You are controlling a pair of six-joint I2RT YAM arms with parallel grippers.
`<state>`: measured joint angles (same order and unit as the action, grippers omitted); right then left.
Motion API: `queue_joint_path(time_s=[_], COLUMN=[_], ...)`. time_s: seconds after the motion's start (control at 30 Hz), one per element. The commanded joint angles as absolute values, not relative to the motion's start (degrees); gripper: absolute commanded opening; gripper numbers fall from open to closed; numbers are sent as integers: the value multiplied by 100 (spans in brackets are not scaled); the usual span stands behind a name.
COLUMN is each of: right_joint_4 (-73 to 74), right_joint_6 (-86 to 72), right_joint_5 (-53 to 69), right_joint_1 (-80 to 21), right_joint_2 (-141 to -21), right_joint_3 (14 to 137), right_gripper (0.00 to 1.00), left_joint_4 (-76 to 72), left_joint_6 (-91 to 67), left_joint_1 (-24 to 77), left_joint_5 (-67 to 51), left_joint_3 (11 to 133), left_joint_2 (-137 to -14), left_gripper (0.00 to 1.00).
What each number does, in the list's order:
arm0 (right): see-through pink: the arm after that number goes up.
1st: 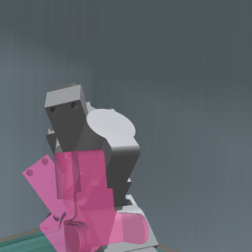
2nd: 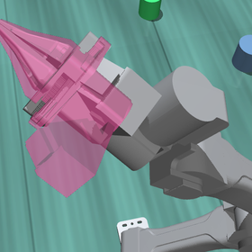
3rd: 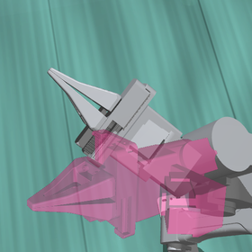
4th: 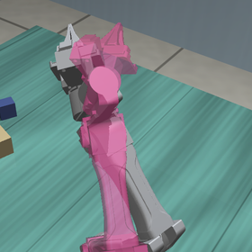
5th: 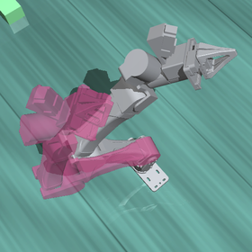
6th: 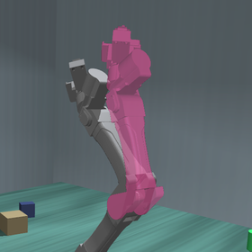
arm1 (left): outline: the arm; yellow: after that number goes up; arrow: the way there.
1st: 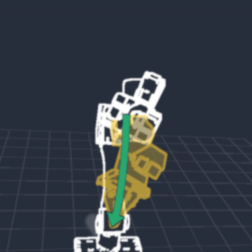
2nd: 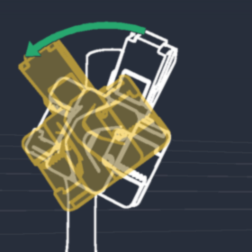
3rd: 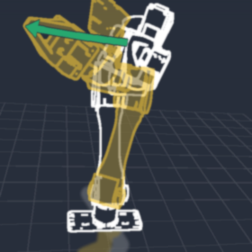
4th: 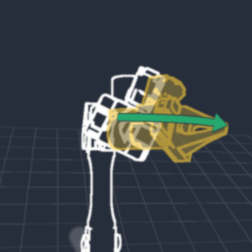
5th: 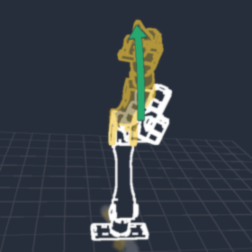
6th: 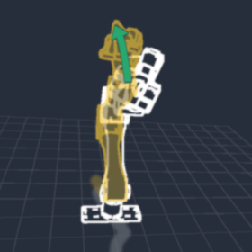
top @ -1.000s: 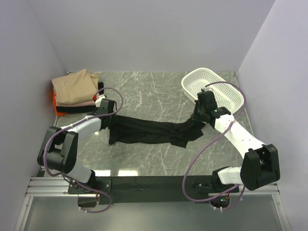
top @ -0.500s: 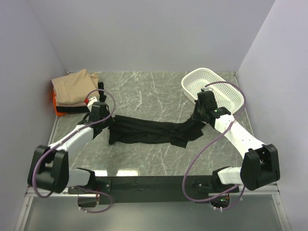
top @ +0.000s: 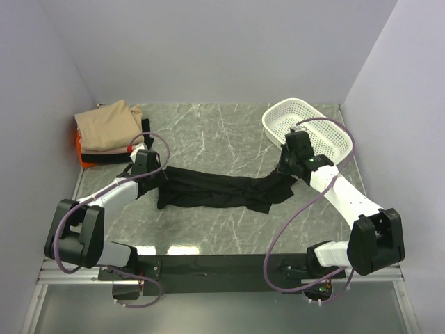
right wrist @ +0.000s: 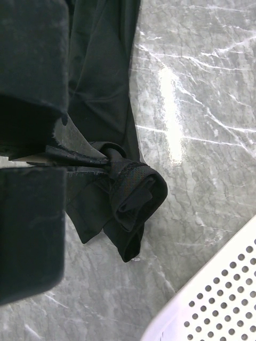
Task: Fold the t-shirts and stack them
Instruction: Flatten the tshirt out
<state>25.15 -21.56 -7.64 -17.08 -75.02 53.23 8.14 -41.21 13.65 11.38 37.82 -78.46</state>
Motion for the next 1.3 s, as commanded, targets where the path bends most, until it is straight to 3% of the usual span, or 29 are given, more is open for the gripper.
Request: queue_joint_path(time_s=[0.0, 0.63, 0.93, 1.27], right_joint_4=[2320, 2329, 2347, 2531], right_joint_6=[-2109, -2100, -2074, -2083], right_joint_5=[-782, -809, -835, -966], right_joint_1=[-1670, -1670, -1687, -1670], right_joint_2=[-7347, -7383, -7427, -7225], right_joint_3=[5326, 5326, 5370, 5511], right_gripper=[0, 0, 0, 0], left_joint_4=[633, 439, 571, 1142], left_joint_6=[-4069, -4043, -4008, -4165], left_joint_1=[1310, 1178, 1151, 1151], left_joint_5=[1002, 1090, 1221, 1801], left_joint_3=[3858, 4095, 4078, 4192], left_joint_2=[-7971, -8560, -8332, -7095], left_gripper=[46, 43, 24, 4])
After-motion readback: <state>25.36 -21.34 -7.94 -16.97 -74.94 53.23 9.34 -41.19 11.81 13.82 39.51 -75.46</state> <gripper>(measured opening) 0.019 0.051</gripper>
